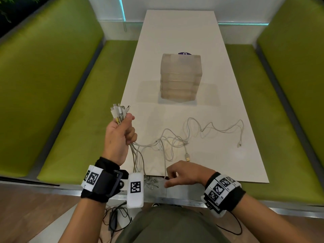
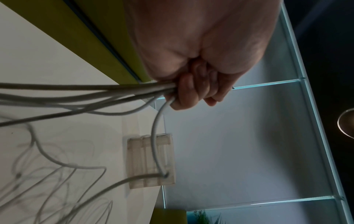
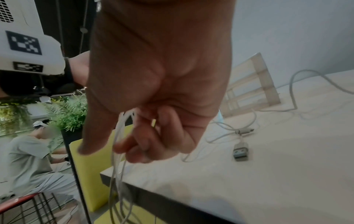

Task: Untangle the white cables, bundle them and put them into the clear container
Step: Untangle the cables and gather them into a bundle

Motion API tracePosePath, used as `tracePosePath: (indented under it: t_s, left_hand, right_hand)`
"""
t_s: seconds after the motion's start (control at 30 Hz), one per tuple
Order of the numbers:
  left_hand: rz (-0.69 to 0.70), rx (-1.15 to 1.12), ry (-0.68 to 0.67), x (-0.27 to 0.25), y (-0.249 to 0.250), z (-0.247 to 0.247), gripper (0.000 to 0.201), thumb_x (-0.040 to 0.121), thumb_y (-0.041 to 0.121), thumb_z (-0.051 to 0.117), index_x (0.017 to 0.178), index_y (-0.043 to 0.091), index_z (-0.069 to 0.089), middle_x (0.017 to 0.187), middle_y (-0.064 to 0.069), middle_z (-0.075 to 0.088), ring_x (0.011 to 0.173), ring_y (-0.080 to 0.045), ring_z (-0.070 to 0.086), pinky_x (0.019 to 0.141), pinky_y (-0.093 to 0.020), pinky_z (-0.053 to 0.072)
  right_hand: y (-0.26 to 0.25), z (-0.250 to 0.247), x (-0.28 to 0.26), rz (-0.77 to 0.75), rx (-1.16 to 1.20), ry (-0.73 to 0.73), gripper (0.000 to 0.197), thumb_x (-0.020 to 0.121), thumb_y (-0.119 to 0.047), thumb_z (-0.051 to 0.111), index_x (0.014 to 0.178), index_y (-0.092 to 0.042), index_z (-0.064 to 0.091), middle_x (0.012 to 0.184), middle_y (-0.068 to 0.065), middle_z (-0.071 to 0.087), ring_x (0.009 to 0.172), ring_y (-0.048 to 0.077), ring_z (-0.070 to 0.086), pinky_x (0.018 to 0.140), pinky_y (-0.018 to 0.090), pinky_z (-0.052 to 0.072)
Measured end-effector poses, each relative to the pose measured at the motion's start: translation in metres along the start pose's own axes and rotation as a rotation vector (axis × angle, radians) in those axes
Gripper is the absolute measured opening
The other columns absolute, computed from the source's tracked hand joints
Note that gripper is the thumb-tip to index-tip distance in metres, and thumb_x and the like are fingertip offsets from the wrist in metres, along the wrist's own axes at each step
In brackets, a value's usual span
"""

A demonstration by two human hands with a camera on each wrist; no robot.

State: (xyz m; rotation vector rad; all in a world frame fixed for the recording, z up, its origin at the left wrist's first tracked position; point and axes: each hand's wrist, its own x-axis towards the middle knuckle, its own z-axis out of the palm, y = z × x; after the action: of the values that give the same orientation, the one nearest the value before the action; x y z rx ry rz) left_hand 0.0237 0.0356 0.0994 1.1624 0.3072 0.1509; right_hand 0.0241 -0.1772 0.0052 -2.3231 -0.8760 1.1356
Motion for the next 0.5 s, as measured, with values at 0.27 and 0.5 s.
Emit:
tracePosePath:
  t_s: [0.27, 0.5]
  left_hand:
    - [-0.014, 0.031, -0.005, 0.001, -0.002, -0.002, 0.017, 0.098, 0.016, 0.047, 0.082, 0.012, 0.049, 0.051, 0.008, 0.023, 0.043, -0.007, 0.017, 0.04, -0.021, 0.017]
    - [-0.018, 0.051, -0.009, 0.0, -0.004, 0.0, 0.016, 0.098, 0.016, 0.047, 0.083, 0.011, 0.05, 0.051, 0.009, 0.022, 0.043, -0.007, 0.017, 0.043, -0.024, 0.015]
  right_hand:
    - [0.051, -0.029, -0.002, 0.195, -0.173, 0.387, 0.033, 0.088, -0.002, 0.052, 0.116, -0.018, 0.061, 0.117, 0.003, 0.05, 0.106, 0.023, 0.051, 0.078, 0.032, 0.042]
    - [0.075, -0.029, 0.001, 0.141, -0.041, 0.568, 0.011, 0.09, -0.017, 0.062, 0.098, -0.012, 0.068, 0.11, 0.005, 0.053, 0.098, 0.019, 0.054, 0.076, 0.026, 0.041]
